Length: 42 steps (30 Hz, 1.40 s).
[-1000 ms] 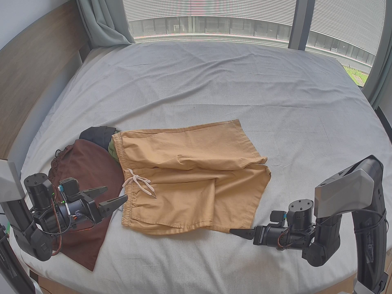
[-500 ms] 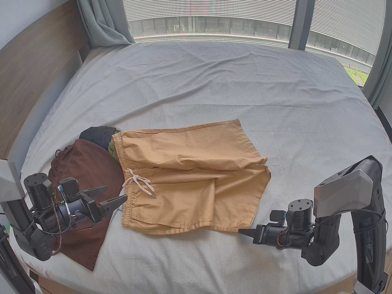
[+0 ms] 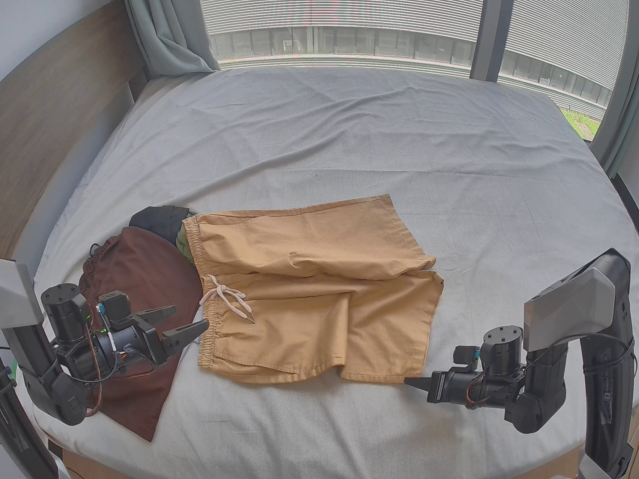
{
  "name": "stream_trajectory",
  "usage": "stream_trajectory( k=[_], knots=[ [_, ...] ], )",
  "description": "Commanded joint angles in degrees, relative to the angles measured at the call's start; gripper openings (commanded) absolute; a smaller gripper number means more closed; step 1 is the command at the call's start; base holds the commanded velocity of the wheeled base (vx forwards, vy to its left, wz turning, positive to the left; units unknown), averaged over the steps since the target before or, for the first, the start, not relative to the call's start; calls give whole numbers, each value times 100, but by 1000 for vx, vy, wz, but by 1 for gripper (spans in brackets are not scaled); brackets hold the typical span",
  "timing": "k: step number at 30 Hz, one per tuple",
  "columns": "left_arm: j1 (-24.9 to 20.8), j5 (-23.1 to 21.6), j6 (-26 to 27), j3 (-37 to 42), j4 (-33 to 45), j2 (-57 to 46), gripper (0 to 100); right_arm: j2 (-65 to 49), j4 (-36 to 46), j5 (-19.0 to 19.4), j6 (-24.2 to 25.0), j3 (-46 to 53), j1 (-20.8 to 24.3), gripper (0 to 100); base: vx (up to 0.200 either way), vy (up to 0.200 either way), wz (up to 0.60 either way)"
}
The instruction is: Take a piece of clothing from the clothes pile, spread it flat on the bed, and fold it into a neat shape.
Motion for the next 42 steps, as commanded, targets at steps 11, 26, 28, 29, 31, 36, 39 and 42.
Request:
stream_trajectory(
  k=[11,26,28,29,31,36,39,42],
  knots=[
    [-8,2,-19,-23,-2,478,100,-58,-1,7,-175,158,-241,0,0,0,0],
    [35,-86,-37,-58,-2,1155,100,-58,-1,-1,-167,105,-232,0,0,0,0],
    [44,-113,-37,-67,-2,1234,100,-58,-1,-1,-167,96,-241,0,0,0,0],
    [53,-113,-37,-67,-2,1286,100,-58,-1,-1,-167,96,-241,0,0,0,0],
    [71,-113,-37,-76,-2,1383,100,-58,-1,-1,-167,96,-241,0,0,0,0],
    [97,-113,-19,-155,-2,1673,100,-49,-1,-1,-167,70,-241,0,0,0,0],
    [132,-121,-28,-155,-2,1726,100,-49,-1,-1,-167,61,-241,0,0,0,0],
    [141,-121,-19,-173,-2,1858,100,-49,-1,-1,-167,61,-241,0,0,0,0]
  ],
)
